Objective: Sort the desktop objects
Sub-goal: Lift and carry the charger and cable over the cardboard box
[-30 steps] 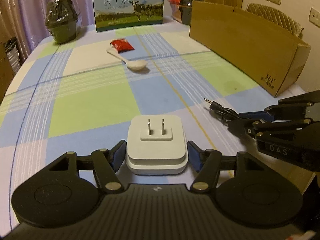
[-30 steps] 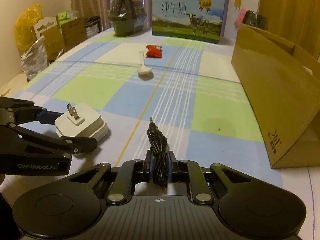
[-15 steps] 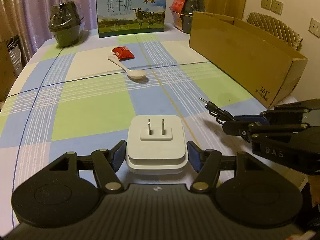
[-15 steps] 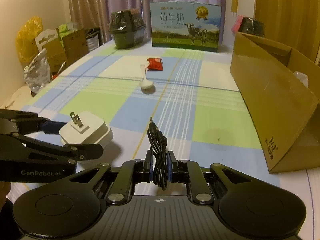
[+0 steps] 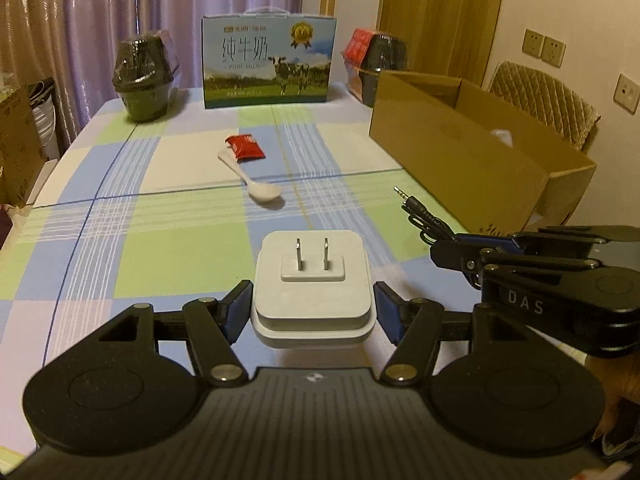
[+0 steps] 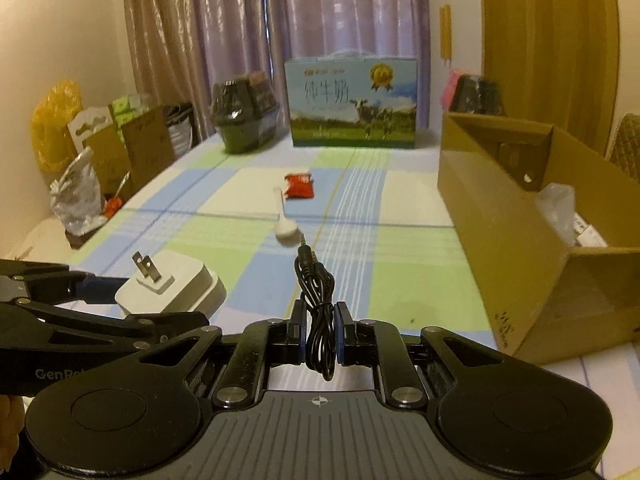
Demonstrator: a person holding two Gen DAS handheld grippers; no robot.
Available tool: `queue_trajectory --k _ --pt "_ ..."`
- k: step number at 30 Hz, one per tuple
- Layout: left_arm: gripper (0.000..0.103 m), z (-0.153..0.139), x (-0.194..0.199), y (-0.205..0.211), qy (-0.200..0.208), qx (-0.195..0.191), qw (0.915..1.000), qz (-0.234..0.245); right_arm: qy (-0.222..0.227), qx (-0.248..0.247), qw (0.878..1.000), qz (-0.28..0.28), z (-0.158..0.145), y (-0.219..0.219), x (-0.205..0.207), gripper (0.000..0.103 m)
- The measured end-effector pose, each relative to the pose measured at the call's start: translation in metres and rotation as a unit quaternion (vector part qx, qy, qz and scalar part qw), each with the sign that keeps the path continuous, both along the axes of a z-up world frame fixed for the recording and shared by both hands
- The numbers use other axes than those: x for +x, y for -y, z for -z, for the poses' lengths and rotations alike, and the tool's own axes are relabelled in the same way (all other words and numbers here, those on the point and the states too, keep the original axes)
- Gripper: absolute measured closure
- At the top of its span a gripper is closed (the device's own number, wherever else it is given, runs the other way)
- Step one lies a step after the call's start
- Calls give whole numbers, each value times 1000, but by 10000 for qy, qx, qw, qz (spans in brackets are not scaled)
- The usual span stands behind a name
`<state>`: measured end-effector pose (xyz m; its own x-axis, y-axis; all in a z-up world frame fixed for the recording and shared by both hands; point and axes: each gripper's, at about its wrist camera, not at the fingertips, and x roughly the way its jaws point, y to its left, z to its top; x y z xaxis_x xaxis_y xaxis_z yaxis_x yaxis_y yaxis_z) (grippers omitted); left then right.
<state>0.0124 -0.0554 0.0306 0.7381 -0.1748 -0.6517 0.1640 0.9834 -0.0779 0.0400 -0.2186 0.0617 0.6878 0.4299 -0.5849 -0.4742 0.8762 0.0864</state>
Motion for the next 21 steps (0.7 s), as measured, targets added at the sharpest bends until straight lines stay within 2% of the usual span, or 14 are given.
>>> queue_trajectory --k 9,21 --pt "43 -35 -7 27 256 -97 9995 126 236 284 9989 296 -35 32 -10 93" --pt "43 -79 10 85 569 -194 9965 573 603 529 9927 903 -92 97 9 93"
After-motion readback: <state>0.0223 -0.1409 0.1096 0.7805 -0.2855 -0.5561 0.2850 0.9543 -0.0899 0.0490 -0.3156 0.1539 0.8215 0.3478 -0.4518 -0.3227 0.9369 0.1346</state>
